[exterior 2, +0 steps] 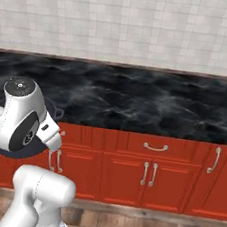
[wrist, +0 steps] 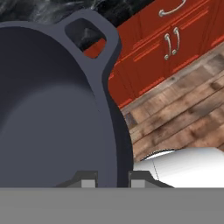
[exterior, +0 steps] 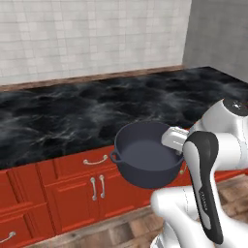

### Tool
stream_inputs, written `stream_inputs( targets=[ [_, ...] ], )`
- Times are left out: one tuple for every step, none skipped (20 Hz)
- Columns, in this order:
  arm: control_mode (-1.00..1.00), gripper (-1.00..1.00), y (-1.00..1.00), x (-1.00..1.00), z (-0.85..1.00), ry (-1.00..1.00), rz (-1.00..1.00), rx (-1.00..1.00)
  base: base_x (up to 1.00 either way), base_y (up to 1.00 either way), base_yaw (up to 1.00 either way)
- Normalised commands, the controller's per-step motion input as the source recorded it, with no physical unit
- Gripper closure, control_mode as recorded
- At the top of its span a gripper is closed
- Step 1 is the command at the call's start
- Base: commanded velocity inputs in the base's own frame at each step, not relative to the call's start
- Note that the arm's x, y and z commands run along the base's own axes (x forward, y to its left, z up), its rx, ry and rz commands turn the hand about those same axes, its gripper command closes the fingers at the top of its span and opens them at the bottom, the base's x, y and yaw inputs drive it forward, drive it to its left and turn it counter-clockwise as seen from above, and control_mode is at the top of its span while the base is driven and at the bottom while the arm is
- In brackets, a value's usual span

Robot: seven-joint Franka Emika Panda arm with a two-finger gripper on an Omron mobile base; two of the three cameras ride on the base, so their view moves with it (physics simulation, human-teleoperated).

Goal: Move the pot and pan from the stove into the sink.

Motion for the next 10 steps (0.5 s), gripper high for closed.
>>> stream_inputs(
  targets=[
    [1.00, 1.00, 0.00, 0.00, 0.00, 0.00, 0.00, 0.00, -0.04, 0.00, 0.49],
    [1.00, 1.00, 0.00, 0.00, 0.00, 0.00, 0.00, 0.00, -0.04, 0.00, 0.49],
    [1.00, 1.00, 0.00, 0.00, 0.00, 0.00, 0.00, 0.00, -0.04, 0.00, 0.49],
    [1.00, 1.00, 0.00, 0.00, 0.00, 0.00, 0.00, 0.00, -0.04, 0.00, 0.49],
    [1.00, 1.00, 0.00, 0.00, 0.00, 0.00, 0.00, 0.00, -0.03, 0.00, 0.49],
    [1.00, 1.00, 0.00, 0.00, 0.00, 0.00, 0.00, 0.00, -0.02, 0.00, 0.49],
    [1.00, 1.00, 0.00, 0.00, 0.00, 0.00, 0.00, 0.00, -0.02, 0.00, 0.49],
    [1.00, 1.00, 0.00, 0.00, 0.00, 0.00, 0.00, 0.00, -0.02, 0.00, 0.48],
    [1.00, 1.00, 0.00, 0.00, 0.00, 0.00, 0.00, 0.00, -0.02, 0.00, 0.48],
    [1.00, 1.00, 0.00, 0.00, 0.00, 0.00, 0.00, 0.00, -0.02, 0.00, 0.49]
  ],
)
